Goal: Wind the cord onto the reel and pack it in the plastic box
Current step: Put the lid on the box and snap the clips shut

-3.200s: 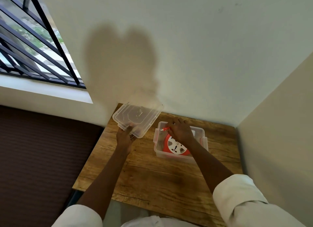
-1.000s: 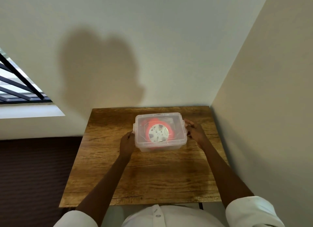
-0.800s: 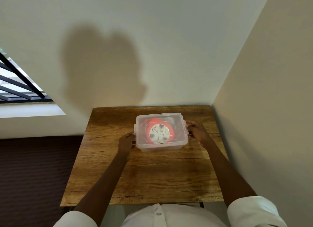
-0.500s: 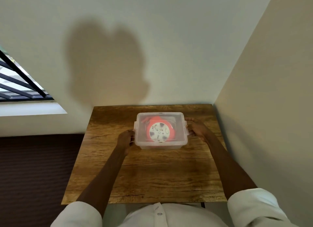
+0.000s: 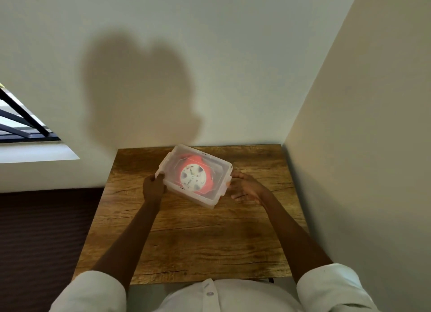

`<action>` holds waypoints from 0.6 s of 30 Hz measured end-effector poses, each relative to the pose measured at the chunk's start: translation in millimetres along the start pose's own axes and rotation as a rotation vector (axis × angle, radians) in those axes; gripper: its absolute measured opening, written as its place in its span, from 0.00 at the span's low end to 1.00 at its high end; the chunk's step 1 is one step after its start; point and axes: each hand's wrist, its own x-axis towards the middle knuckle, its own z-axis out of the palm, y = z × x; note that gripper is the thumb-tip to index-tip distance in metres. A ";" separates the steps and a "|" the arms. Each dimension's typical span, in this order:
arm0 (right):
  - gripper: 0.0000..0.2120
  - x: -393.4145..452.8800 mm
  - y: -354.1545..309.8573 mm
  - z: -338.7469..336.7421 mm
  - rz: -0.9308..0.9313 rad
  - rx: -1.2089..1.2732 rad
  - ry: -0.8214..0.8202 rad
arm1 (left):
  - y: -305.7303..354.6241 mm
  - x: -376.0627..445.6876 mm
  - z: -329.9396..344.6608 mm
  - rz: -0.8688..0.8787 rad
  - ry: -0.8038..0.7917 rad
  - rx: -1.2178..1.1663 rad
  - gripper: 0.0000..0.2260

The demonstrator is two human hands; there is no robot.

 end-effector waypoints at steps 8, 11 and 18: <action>0.11 1.0 9.2 11.7 -0.040 0.026 0.027 | 12.2 17.5 -3.0 0.008 -0.099 0.027 0.14; 0.11 1.6 8.8 11.8 -0.040 0.056 0.027 | 10.4 25.3 -5.4 -0.029 -0.134 0.024 0.16; 0.11 9.6 -0.7 9.7 -0.013 0.155 0.156 | 15.7 32.4 -18.0 -0.191 -0.285 -0.084 0.16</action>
